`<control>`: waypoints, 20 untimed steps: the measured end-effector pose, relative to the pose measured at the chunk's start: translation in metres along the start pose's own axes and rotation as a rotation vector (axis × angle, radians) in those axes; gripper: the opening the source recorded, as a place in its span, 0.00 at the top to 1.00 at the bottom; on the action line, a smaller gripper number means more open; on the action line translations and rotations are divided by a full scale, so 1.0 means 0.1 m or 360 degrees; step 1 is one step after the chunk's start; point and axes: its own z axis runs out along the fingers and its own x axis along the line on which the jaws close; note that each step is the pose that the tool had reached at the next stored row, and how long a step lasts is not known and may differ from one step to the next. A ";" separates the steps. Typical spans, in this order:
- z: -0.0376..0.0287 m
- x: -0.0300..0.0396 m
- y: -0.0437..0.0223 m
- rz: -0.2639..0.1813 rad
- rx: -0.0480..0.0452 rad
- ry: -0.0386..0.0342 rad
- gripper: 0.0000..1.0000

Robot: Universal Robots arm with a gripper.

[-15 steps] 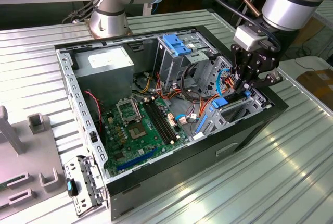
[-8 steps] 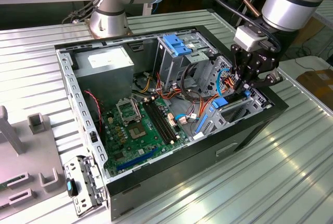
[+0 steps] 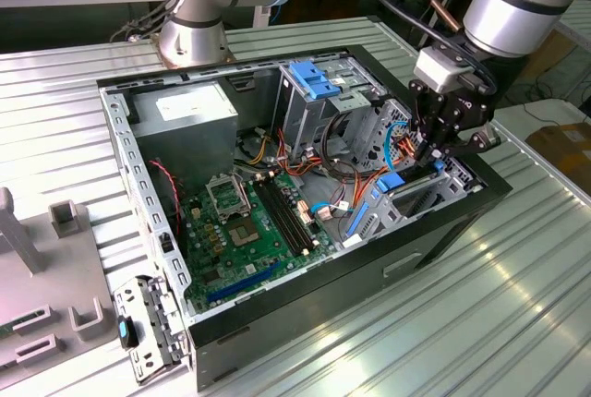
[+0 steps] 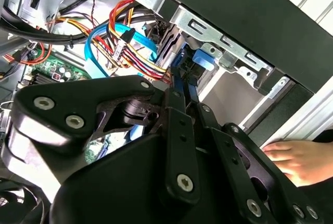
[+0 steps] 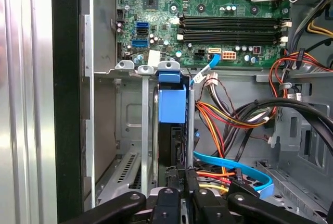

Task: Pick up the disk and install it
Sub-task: 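Insert the first disk wire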

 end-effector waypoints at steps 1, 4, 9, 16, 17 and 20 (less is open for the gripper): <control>0.004 0.000 0.000 0.0000 0.0000 -0.0001 0.84; 0.045 0.001 0.003 0.0000 0.0000 -0.0001 0.84; 0.072 0.002 0.003 0.0000 -0.0001 -0.0008 0.83; -0.082 0.005 -0.012 0.0001 -0.0001 -0.0014 0.76; -0.082 0.004 -0.012 0.0001 -0.0001 -0.0015 0.76; -0.083 0.005 -0.012 0.0001 -0.0001 -0.0015 0.89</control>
